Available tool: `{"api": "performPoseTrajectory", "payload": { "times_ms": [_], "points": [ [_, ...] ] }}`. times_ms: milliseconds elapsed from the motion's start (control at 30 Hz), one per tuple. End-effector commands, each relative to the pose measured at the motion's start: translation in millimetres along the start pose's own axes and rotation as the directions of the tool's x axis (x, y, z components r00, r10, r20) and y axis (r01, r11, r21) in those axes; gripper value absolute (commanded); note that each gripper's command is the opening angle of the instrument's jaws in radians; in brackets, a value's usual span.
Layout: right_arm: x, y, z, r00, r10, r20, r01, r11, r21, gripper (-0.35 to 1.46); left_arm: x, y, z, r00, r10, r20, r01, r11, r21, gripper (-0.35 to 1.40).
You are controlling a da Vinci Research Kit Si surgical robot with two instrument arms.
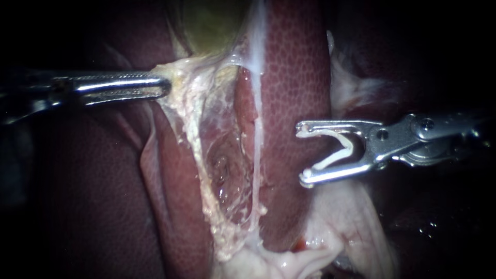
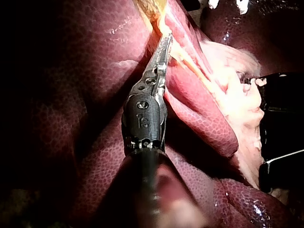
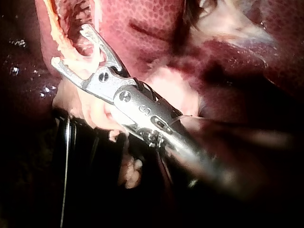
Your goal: Grabbing gallbladder
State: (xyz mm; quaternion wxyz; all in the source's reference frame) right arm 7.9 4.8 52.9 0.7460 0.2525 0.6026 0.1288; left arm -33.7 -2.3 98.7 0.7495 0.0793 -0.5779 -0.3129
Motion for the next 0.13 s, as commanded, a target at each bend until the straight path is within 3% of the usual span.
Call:
{"api": "performPoseTrajectory", "payload": {
  "times_ms": [33,133],
  "points": [
    [0.0,-0.1,0.0,1.0,0.0,0.0,0.0,1.0,0.001,0.59,0.0,0.0,0.0,1.0,0.0,0.0,0.0,1.0,0.0,-0.35],
    [0.0,-0.1,0.0,1.0,0.0,0.0,0.0,1.0,0.001,0.59,0.0,0.0,0.1,1.0,0.0,0.0,0.0,1.0,-0.001,-0.35]
  ]
}}
